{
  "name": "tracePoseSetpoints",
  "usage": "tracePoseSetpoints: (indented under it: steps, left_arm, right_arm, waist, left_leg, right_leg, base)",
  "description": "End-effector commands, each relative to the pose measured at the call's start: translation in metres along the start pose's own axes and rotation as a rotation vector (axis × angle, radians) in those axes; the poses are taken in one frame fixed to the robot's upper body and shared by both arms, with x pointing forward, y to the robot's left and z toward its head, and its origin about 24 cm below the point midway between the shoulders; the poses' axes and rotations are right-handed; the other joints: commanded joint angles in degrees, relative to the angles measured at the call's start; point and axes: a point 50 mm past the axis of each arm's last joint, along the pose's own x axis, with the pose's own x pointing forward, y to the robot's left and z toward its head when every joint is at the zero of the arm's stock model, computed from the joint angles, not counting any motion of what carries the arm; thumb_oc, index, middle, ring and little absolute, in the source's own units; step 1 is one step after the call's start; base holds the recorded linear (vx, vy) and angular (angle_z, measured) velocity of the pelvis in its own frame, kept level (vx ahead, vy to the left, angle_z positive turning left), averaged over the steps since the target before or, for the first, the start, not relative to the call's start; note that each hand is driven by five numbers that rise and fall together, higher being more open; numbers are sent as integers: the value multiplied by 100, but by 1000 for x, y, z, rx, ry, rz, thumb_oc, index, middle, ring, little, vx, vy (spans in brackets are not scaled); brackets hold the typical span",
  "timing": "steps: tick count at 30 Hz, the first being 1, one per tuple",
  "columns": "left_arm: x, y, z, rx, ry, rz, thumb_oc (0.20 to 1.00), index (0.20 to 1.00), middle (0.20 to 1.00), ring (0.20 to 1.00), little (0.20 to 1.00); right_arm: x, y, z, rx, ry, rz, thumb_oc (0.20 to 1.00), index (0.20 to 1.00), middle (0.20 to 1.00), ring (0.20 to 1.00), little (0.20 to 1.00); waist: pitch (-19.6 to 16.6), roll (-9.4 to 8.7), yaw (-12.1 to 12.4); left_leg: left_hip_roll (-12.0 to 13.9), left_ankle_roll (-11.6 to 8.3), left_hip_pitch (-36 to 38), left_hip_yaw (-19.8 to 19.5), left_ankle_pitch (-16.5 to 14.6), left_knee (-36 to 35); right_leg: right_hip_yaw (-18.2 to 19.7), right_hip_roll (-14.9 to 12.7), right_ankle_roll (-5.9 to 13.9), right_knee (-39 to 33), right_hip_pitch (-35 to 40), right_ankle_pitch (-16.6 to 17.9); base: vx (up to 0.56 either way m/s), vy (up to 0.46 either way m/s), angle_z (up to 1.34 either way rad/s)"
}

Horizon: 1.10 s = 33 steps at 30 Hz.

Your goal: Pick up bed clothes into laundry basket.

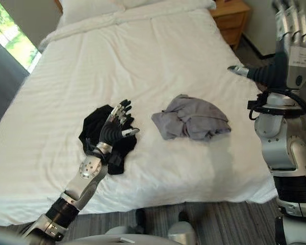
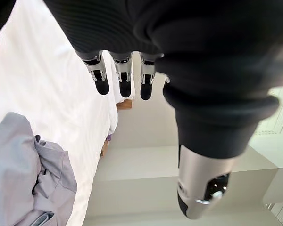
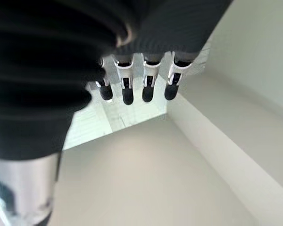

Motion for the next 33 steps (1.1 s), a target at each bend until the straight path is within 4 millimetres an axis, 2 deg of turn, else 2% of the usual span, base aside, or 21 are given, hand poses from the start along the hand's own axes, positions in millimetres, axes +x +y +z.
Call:
tracePoseSetpoints:
  steps: [1,2,6,7,8,9,12,16,21,22,24,27,32,33]
  left_arm:
    - [7,0,12,-6,-68,-19,1000,1000,1000,1000,1000]
    - [7,0,12,-7,-67,-20,1000,1000,1000,1000,1000]
    - [4,0,6,-23,-36,-26,1000,1000,1000,1000,1000]
    - [4,0,6,-23,-36,-25,1000,1000,1000,1000,1000]
    - [0,2,1,-37,-7,-22,1000,1000,1000,1000,1000]
    - [0,2,1,-36,-7,-21,1000,1000,1000,1000,1000]
    - [-4,5,-4,-57,23,-28,1000,1000,1000,1000,1000]
    - [-8,2,-10,-68,69,-68,1000,1000,1000,1000,1000]
    - [-6,3,-8,-68,56,-67,1000,1000,1000,1000,1000]
    - [-9,4,-6,-67,50,-71,1000,1000,1000,1000,1000]
    - [-9,5,-6,-67,49,-70,1000,1000,1000,1000,1000]
    - [-13,5,-9,-73,61,-80,1000,1000,1000,1000,1000]
    - [-12,13,-7,-49,53,-55,1000,1000,1000,1000,1000]
    - [-10,14,-7,-46,50,-46,1000,1000,1000,1000,1000]
  right_arm:
    - [6,-5,0,29,-6,7,1000,1000,1000,1000,1000]
    - [6,-5,0,29,-6,8,1000,1000,1000,1000,1000]
    - [-18,25,-12,43,81,175,1000,1000,1000,1000,1000]
    - [-17,25,-12,44,81,175,1000,1000,1000,1000,1000]
    - [-36,48,-27,14,170,288,1000,1000,1000,1000,1000]
    - [-35,49,-27,15,169,288,1000,1000,1000,1000,1000]
    - [-70,86,-49,19,345,453,1000,1000,1000,1000,1000]
    - [-108,120,-70,-27,532,610,1000,1000,1000,1000,1000]
    - [-110,125,-76,-36,573,595,1000,1000,1000,1000,1000]
    - [-118,122,-91,-104,612,616,1000,1000,1000,1000,1000]
    - [-117,123,-90,-103,611,615,1000,1000,1000,1000,1000]
    - [-136,118,-109,-149,707,662,1000,1000,1000,1000,1000]
    - [-134,116,-111,-132,714,656,1000,1000,1000,1000,1000]
    - [-137,117,-110,-114,728,661,777,777,777,777,777]
  waist:
    - [-240,-334,185]
    - [-247,-337,185]
    - [-222,-402,245]
    - [-227,-405,240]
    - [-213,-439,336]
    - [-217,-442,328]
    - [-170,-466,477]
    - [-83,-507,654]
    - [-28,-494,728]
    - [40,-498,823]
    - [22,-499,815]
    - [150,-498,859]
    - [281,-518,827]
    - [270,-522,824]
  left_leg:
    - [718,-1091,444,401,-1036,45]
    - [711,-1092,463,400,-1074,45]
    - [673,-1054,436,374,-1122,45]
    - [670,-1053,433,374,-1122,45]
    - [659,-1045,400,349,-1130,45]
    - [657,-1045,397,349,-1130,45]
    - [630,-1027,328,292,-1115,45]
    - [574,-1038,197,223,-1160,45]
    - [550,-1042,24,190,-1124,45]
    - [533,-1052,-184,153,-1062,45]
    - [533,-1052,-208,150,-1058,45]
    - [502,-1093,-532,76,-972,45]
    - [490,-1154,-1084,51,-853,45]
    - [496,-1156,-1179,62,-843,45]
  right_leg:
    - [110,-275,353,91,-49,-301]
    - [104,-283,360,91,-28,-336]
    - [68,-339,391,91,-53,-326]
    - [67,-342,392,91,-55,-328]
    - [18,-367,406,91,-77,-314]
    - [18,-369,407,91,-80,-315]
    - [-59,-386,415,91,-114,-303]
    - [-177,-442,458,91,-179,-351]
    - [-246,-482,500,91,-312,-325]
    - [-290,-495,527,91,-478,-289]
    - [-293,-496,527,91,-500,-286]
    - [-362,-498,555,91,-792,-216]
    - [-330,-473,589,91,-1374,-111]
    - [-315,-463,594,91,-1483,-103]
  base:
    - [59,43,-1]
    - [48,41,-5]
    - [7,10,-4]
    - [24,4,12]
    - [23,2,17]
    - [18,-1,21]
    - [24,-14,9]
    - [55,-22,19]
    - [3,-6,18]
    - [-17,-11,8]
    - [-11,-7,17]
    - [-29,-16,14]
    - [-68,-9,10]
    - [-57,14,1]
